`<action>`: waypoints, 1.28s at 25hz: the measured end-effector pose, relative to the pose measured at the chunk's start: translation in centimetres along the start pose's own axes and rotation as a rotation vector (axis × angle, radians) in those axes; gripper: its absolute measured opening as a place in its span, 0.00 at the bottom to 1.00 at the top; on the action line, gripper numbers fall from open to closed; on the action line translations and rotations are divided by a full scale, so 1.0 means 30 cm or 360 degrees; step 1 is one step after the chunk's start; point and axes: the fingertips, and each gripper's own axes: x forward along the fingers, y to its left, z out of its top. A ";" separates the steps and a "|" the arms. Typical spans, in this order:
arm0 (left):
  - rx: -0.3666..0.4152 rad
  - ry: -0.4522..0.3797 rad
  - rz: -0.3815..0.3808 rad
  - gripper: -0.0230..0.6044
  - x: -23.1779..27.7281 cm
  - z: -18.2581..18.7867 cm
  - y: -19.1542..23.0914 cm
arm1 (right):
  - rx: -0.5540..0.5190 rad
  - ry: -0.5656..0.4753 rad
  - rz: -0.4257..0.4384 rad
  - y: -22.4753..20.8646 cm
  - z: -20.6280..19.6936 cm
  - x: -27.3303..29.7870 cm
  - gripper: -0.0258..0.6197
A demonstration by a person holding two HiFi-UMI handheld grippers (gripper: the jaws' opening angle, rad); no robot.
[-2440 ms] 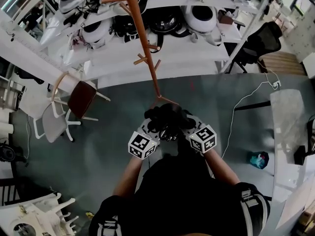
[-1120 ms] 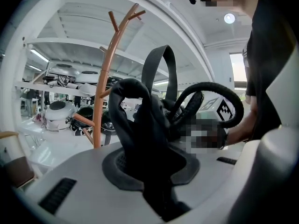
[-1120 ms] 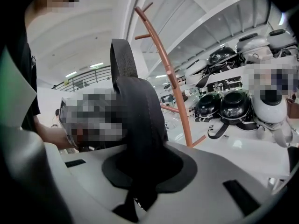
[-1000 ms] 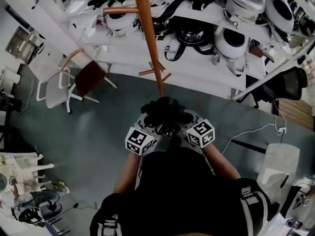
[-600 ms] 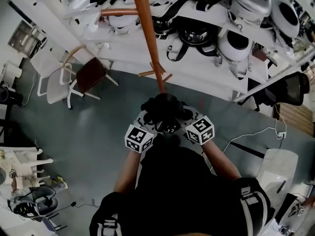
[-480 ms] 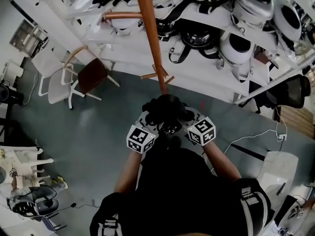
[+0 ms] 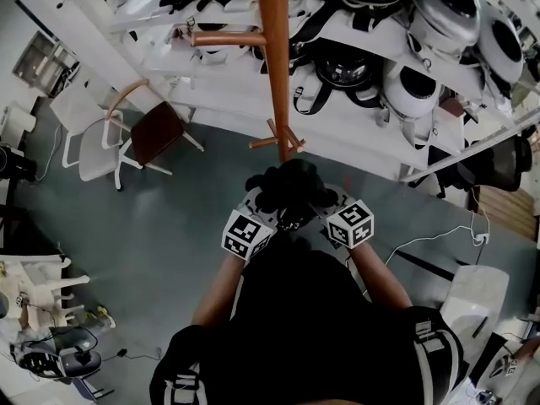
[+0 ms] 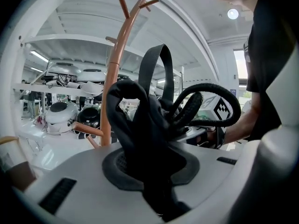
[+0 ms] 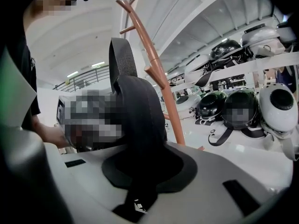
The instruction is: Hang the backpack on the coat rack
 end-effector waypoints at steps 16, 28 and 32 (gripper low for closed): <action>-0.0015 0.0070 -0.0120 0.19 0.142 0.010 0.167 | 0.0027 0.0027 -0.0139 -0.185 0.060 0.137 0.17; -0.0029 0.0137 -0.0171 0.19 0.205 -0.034 0.266 | 0.0098 0.0062 -0.0189 -0.266 0.037 0.231 0.17; -0.0042 0.0157 -0.0166 0.19 0.208 -0.048 0.290 | 0.0104 0.0083 -0.0189 -0.274 0.032 0.258 0.17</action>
